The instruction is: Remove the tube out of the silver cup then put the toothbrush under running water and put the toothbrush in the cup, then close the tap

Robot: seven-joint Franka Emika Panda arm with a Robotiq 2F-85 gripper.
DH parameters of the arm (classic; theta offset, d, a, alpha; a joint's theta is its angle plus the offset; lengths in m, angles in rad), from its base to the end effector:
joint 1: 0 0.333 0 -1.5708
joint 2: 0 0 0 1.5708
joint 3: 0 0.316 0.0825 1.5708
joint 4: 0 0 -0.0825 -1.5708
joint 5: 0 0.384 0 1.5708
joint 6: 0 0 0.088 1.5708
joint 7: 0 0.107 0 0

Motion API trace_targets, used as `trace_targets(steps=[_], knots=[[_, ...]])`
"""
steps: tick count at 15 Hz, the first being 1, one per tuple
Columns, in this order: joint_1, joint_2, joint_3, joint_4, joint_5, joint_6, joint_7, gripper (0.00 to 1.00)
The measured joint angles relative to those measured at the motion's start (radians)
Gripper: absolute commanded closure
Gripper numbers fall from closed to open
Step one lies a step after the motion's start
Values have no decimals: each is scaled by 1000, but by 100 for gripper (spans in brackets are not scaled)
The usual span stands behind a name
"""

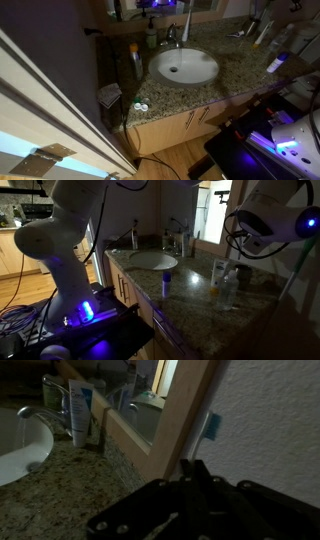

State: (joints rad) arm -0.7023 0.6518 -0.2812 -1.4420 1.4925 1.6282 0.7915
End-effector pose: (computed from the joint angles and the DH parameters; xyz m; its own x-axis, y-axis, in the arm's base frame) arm 0.5099 -0.5026 0.3559 -0.0406 -0.3722 -0.9273 -0.6246 0.7338 -0.2672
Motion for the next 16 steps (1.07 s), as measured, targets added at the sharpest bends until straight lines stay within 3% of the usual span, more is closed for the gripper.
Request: trace_targets(steps=[1,3,4,16], knots=[[-6,15,0,14,18,3,4,93],[-10,39,1,36,37,12,19,93],[-10,44,2,42,38,16,23,98],[-10,121,5,55,38,122,27,98]])
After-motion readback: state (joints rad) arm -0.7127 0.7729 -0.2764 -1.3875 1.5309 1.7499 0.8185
